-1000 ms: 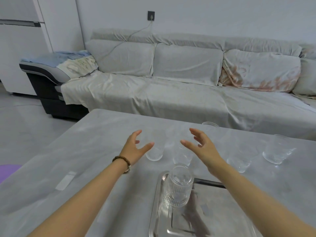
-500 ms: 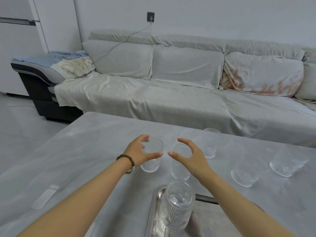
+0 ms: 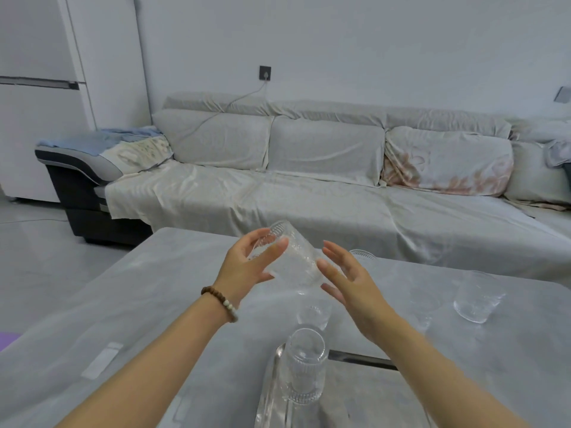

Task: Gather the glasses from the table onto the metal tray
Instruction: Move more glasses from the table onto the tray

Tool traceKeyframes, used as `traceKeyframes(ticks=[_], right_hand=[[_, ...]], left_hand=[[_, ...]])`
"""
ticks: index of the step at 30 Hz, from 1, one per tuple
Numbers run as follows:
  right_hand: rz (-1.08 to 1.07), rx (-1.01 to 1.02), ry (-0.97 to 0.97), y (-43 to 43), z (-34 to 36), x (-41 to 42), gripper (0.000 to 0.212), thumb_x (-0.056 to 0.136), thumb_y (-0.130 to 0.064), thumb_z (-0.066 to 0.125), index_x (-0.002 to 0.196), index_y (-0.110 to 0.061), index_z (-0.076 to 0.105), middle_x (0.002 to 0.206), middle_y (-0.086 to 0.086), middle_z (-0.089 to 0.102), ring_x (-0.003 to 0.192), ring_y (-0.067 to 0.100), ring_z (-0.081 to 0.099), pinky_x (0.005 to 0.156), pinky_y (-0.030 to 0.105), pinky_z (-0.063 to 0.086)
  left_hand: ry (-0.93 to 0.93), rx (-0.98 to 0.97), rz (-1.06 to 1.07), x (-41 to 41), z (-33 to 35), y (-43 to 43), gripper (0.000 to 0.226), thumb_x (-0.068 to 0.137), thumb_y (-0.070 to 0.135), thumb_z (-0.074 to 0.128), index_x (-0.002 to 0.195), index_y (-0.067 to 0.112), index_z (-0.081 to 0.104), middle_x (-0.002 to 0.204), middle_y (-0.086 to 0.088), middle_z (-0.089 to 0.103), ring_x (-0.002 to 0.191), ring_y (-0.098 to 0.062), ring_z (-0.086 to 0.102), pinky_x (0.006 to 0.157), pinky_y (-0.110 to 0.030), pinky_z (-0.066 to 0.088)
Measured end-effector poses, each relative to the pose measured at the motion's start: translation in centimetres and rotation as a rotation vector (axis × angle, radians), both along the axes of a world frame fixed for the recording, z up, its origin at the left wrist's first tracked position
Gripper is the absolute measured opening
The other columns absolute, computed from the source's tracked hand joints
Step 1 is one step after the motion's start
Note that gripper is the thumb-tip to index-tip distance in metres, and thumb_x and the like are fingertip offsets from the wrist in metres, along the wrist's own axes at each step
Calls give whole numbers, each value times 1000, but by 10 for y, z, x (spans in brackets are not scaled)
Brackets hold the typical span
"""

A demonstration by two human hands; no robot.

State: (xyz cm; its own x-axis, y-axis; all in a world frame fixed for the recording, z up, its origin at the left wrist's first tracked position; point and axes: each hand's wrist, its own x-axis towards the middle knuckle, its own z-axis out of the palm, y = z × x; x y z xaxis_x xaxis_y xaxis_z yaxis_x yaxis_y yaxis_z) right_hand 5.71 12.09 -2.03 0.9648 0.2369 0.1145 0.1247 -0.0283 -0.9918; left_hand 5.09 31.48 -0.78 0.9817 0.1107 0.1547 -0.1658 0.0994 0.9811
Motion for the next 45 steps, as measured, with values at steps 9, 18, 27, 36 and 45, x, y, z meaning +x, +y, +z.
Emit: traceKeyframes(ticks=[9, 18, 27, 36, 45], right_hand=[[-13, 172, 90, -53, 25, -52, 68, 66, -47, 70, 124, -14, 59, 113, 8, 73, 103, 23, 70, 79, 30, 58], [-313, -203, -47, -101, 11, -74, 78, 46, -51, 83, 116, -26, 57, 108, -6, 66, 88, 11, 70, 75, 26, 55], [-247, -600, -179, -100, -35, -67, 71, 63, -34, 86, 128, -28, 57, 129, -6, 58, 107, 9, 58, 80, 17, 51], [-131, -786, -175, -76, -62, -60, 64, 69, -32, 82, 129, -29, 58, 142, -3, 49, 122, 13, 52, 100, 19, 35], [-119, -837, -185, -68, -75, -58, 64, 69, -35, 82, 128, -28, 59, 144, -3, 48, 129, 15, 48, 109, 32, 35]], left_hand=[[38, -124, -190, -39, 5, -61, 75, 56, 61, 71, 120, 25, 55, 124, 2, 60, 116, -12, 57, 78, -26, 56], [51, 525, -116, -39, -60, -58, 79, 69, 71, 45, 135, 29, 41, 137, 8, 46, 129, -11, 40, 103, -26, 30], [231, 522, -111, -40, -110, -54, 81, 79, 47, 63, 144, 22, 22, 151, -1, 28, 136, -20, 32, 106, -33, 32], [200, 388, -103, -49, -118, -61, 58, 81, 47, 59, 130, 22, 41, 128, 1, 50, 112, -14, 50, 90, -27, 40], [216, 357, -105, -49, -120, -61, 58, 79, 53, 57, 129, 29, 39, 136, 0, 47, 119, -17, 47, 93, -30, 40]])
